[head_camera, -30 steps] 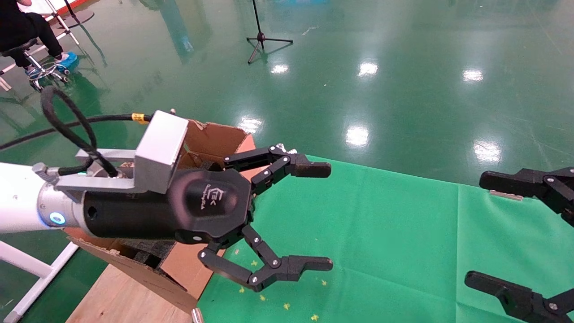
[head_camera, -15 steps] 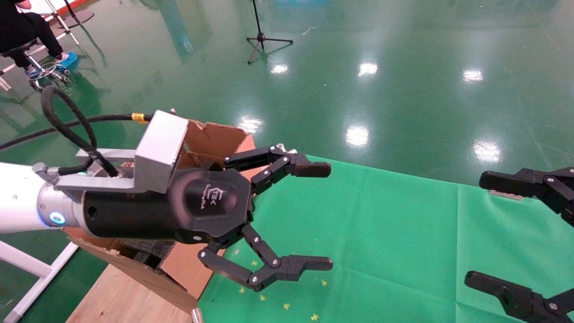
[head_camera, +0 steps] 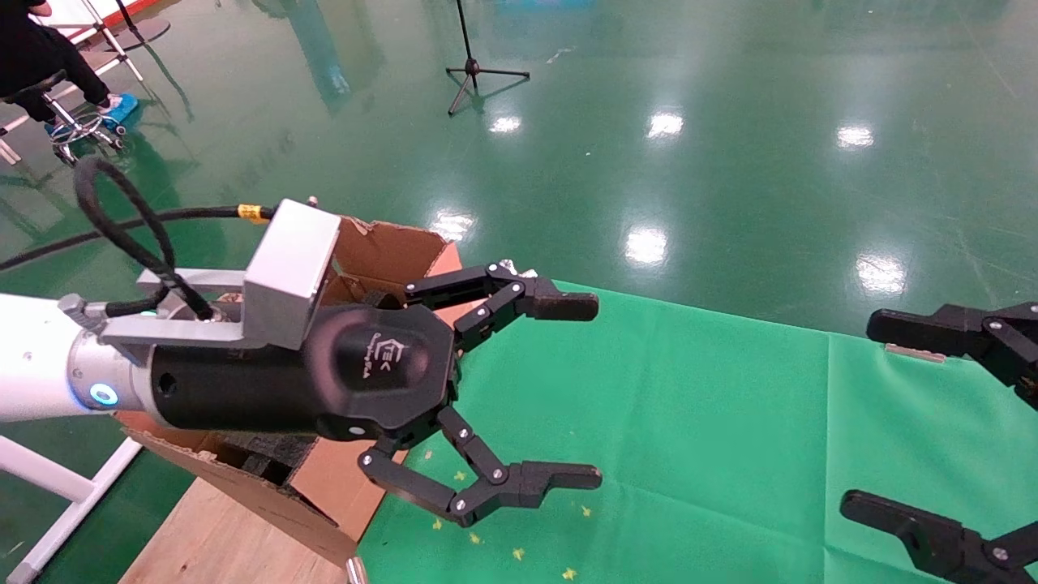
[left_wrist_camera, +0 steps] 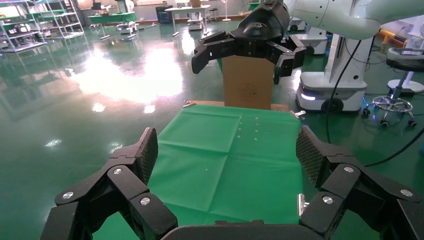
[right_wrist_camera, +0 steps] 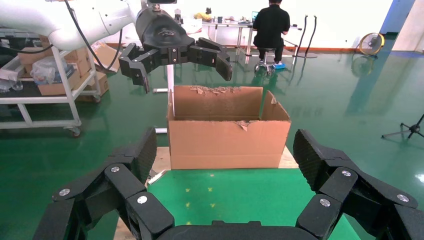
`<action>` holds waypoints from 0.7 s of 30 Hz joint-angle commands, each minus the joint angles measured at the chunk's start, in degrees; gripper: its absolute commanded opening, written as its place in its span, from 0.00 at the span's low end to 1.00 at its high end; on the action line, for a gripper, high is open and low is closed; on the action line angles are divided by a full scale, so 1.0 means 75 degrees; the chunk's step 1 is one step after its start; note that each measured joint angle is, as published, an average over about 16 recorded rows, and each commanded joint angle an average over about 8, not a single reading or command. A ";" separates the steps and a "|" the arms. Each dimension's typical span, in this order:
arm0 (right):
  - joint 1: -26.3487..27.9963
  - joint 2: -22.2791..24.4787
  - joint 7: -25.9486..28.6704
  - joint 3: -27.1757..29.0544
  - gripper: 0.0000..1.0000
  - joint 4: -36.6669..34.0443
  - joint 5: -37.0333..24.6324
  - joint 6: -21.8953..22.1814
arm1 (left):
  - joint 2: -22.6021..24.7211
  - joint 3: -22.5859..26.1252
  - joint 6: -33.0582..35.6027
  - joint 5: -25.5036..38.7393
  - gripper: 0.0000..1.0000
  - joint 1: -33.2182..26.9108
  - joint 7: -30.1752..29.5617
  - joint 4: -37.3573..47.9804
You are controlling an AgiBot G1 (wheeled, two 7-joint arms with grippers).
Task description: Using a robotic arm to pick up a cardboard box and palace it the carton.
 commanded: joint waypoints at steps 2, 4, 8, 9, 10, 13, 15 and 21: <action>0.0000 0.0000 0.0000 0.0000 1.00 0.0000 0.0000 0.0000 | 0.0000 0.0000 0.0000 0.0000 1.00 0.0000 0.0000 0.0000; 0.0000 0.0000 0.0000 0.0000 1.00 0.0000 0.0000 0.0000 | 0.0000 0.0000 0.0000 0.0000 1.00 0.0000 0.0000 0.0000; 0.0000 0.0000 0.0000 0.0000 1.00 0.0000 0.0000 0.0000 | 0.0000 0.0000 0.0000 0.0000 1.00 0.0000 0.0000 0.0000; 0.0000 0.0000 0.0000 0.0000 1.00 0.0000 0.0000 0.0000 | 0.0000 0.0000 0.0000 0.0000 1.00 0.0000 0.0000 0.0000; 0.0000 0.0000 0.0000 0.0000 1.00 0.0000 0.0000 0.0000 | 0.0000 0.0000 0.0000 0.0000 1.00 0.0000 0.0000 0.0000; 0.0000 0.0000 0.0000 0.0000 1.00 0.0000 0.0000 0.0000 | 0.0000 0.0000 0.0000 0.0000 1.00 0.0000 0.0000 0.0000; 0.0000 0.0000 0.0000 0.0000 1.00 0.0000 0.0000 0.0000 | 0.0000 0.0000 0.0000 0.0000 1.00 0.0000 0.0000 0.0000; 0.0000 0.0000 0.0000 0.0000 1.00 0.0000 0.0000 0.0000 | 0.0000 0.0000 0.0000 0.0000 1.00 0.0000 0.0000 0.0000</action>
